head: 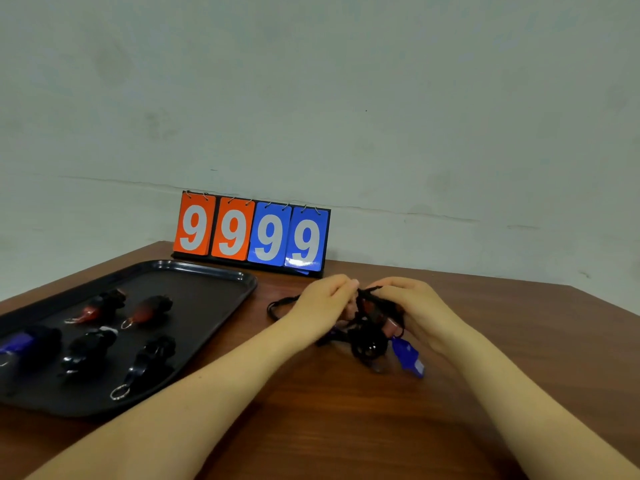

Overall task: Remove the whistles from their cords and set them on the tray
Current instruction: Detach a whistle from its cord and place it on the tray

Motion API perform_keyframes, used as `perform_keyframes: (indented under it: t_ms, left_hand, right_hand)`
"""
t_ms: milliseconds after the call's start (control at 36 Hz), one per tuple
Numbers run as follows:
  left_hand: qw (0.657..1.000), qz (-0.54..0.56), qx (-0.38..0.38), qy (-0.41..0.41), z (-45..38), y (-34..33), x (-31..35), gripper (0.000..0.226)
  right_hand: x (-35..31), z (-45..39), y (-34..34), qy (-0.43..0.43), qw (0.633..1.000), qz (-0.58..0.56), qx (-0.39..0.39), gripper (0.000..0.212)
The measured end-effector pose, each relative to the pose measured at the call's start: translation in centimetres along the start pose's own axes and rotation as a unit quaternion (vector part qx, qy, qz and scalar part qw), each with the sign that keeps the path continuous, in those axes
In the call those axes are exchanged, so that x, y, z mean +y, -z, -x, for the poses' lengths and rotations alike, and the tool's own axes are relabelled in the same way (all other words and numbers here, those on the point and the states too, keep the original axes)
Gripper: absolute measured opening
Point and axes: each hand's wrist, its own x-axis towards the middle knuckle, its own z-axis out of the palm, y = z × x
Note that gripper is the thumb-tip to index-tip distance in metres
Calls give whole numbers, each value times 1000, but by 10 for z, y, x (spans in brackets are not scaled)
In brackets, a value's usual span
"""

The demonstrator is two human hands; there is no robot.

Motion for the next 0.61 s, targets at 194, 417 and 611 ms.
perform_keyframes:
  t_ms: [194, 417, 611]
  left_hand:
    - [984, 143, 77, 74, -2, 6, -1, 28]
    - [980, 141, 117, 82, -1, 6, -1, 23]
    - [935, 313, 108, 128, 1, 0, 0, 21]
  right_hand:
    - [-3, -1, -5, 54, 992, 112, -7, 14]
    - [1, 5, -16, 108, 974, 152, 132, 17]
    - [8, 3, -25, 111, 978, 159, 83, 12]
